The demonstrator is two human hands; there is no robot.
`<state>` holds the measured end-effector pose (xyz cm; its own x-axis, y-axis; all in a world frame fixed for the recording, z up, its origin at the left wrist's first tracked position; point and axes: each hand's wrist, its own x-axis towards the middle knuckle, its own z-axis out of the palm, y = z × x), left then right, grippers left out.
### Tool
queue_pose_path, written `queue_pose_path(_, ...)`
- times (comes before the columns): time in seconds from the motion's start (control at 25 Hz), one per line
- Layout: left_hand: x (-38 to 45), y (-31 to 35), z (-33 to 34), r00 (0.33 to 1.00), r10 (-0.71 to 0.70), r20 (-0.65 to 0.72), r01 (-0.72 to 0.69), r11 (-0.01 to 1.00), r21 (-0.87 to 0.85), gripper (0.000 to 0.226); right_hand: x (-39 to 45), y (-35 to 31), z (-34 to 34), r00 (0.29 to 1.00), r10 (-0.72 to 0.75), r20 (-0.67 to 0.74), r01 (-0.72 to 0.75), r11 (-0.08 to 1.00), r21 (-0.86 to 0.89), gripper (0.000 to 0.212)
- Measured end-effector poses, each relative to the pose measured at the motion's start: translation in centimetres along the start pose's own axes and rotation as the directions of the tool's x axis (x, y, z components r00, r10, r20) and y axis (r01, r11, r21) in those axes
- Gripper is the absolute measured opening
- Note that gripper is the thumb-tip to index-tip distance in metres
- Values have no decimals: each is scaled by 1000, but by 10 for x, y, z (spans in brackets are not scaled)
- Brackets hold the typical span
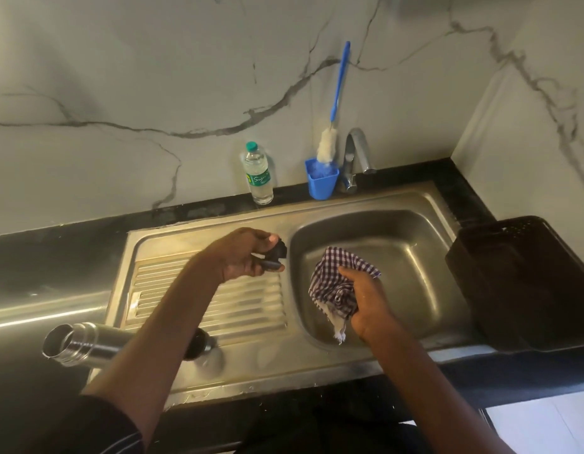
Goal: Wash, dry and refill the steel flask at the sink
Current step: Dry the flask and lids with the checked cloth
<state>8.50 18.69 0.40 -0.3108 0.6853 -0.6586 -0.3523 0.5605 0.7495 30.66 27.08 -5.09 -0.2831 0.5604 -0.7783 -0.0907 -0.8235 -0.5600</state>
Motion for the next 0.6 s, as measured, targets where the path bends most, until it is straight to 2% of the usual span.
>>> queue_pose_path(0.08, 2, 19, -4, 991, -126, 39, 127, 991, -33, 23, 2, -3, -3, 1000, 3, 2, -3, 1000, 1, 26)
queue_pose_path(0.12, 5, 20, -4, 975, -220, 40, 219, 975, 24, 32, 2, -4, -5, 1000, 5, 9, -5, 1000, 7, 26)
queue_pose_path(0.24, 24, 5, 3, 889, -453, -64, 446, 826, 346, 38, 3, -8, -9, 1000, 21, 11, -21, 1000, 3, 32)
queue_pose_path(0.28, 29, 2, 3, 882, -465, -70, 455, 807, 376, 40, 5, -8, -11, 1000, 25, 8, -25, 1000, -4, 34)
queue_pose_path(0.32, 33, 4, 1, 891, -453, -39, 438, 834, 335, 41, 6, -8, -13, 1000, 30, 8, -30, 1000, -9, 35)
queue_pose_path(0.44, 32, 15, 0, 918, -385, 95, 381, 923, 51, 34, 8, -9, -17, 999, 37, 14, -37, 999, -18, 37)
queue_pose_path(0.6, 35, 2, -1, 916, -392, 87, 377, 914, 148, 42, 13, -14, -20, 1000, 20, 3, -20, 1000, -12, 38)
